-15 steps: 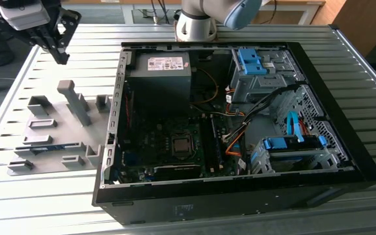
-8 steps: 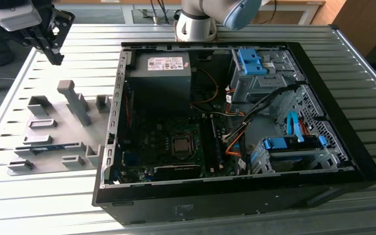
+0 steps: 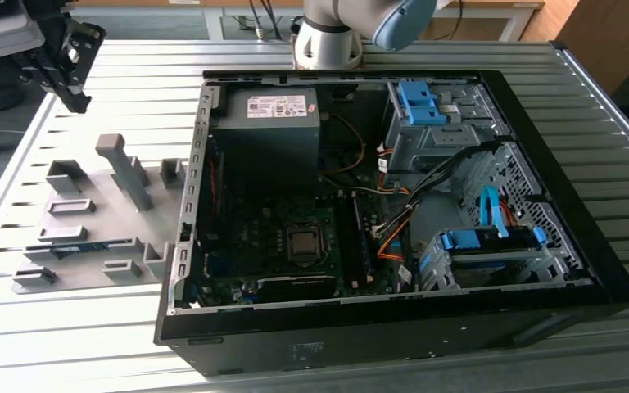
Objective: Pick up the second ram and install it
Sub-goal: 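Reach for the second ram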
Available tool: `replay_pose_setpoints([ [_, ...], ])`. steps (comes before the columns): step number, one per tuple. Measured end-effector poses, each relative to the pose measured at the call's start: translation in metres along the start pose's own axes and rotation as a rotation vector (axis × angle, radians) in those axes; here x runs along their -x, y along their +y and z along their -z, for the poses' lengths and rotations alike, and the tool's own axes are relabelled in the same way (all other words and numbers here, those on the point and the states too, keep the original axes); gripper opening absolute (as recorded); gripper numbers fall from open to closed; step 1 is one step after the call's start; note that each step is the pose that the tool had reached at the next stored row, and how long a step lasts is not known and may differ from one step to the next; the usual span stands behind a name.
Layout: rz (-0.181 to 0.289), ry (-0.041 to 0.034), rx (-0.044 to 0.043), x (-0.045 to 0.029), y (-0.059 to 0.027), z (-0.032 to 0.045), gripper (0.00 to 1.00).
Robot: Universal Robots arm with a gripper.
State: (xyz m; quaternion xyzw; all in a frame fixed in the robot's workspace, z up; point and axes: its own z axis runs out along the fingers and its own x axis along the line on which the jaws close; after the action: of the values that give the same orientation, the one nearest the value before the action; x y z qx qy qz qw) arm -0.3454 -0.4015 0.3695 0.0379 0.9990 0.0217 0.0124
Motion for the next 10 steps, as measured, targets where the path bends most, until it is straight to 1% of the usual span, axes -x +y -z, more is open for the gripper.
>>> replay_pose_setpoints([
  [4, 0.000, 0.0002, 0.0000, -0.0075, -0.0099, -0.0012, 0.10],
  [8, 0.000, 0.0002, -0.0002, -0.0168, -0.0160, -0.0021, 0.10],
  [10, 0.000, 0.0002, -0.0001, -0.0202, -0.0195, -0.0024, 0.10],
])
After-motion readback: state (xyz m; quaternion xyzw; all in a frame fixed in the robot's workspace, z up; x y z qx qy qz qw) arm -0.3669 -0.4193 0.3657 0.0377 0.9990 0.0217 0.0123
